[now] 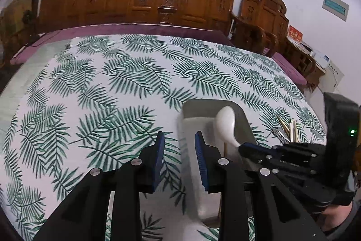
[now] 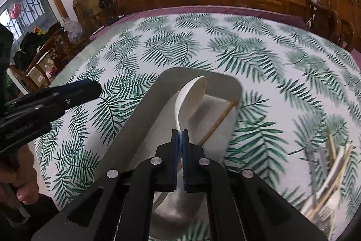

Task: Organize utensils
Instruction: 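Carry the white spoon into the grey tray and open the right gripper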

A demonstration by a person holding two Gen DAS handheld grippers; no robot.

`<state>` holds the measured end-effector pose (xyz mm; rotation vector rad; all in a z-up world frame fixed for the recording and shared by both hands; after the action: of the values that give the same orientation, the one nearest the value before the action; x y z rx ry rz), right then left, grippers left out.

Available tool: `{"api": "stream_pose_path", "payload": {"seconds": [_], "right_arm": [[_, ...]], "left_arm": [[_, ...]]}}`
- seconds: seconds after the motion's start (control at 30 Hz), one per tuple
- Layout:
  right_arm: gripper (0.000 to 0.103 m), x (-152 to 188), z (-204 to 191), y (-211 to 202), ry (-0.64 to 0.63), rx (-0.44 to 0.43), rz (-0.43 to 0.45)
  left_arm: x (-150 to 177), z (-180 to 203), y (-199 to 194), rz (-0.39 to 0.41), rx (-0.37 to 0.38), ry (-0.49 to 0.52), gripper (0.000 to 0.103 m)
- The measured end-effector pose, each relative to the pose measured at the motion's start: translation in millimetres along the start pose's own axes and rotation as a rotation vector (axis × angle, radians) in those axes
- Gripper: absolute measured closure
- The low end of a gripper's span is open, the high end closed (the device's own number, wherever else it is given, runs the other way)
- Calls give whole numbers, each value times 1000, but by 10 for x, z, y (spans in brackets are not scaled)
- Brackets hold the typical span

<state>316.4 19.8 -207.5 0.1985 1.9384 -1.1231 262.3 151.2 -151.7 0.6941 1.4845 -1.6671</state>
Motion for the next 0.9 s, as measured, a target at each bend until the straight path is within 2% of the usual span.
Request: {"api": "stream_pose_path", "payload": {"seconds": [0.2, 0.3, 0.37, 0.57, 0.67, 0.77, 0.8, 0.83, 0.9], "right_arm": [[97, -4, -17, 47, 38, -31, 8], [97, 0, 79, -127, 42, -25, 40], [97, 18, 151, -274, 25, -7, 60], [97, 164, 573, -849, -14, 86, 114], [97, 260, 805, -1054, -32, 148, 122], [97, 366, 1045, -1216, -35, 202, 123], [97, 392, 1115, -1248, -31, 215, 123], [97, 425, 1207, -1285, -18, 229, 123], [90, 493, 1357, -1335, 8, 254, 124]], "left_arm": [[13, 4, -4, -3, 2, 2, 77], [28, 75, -32, -4, 15, 13, 76], [36, 146, -66, 3, 29, 22, 71], [59, 381, -93, 2, 63, 48, 64], [58, 569, -119, 9, 92, 70, 52], [81, 732, -130, 11, 113, 95, 48], [98, 794, -130, 11, 118, 105, 41], [111, 840, -131, 12, 121, 113, 39], [148, 946, -118, 7, 130, 131, 38]]}}
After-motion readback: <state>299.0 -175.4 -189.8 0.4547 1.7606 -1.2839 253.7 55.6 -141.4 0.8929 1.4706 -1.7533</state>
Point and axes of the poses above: each gripper's, at about its wrist camera, not at the fingertips, and y roughly the way its jaws point, z to its right, x to its underside, the point moved 2 cm from there along y, roughly the way its jaws point, and after that the axes turned 12 degrees about z, right-handed, at the moved point
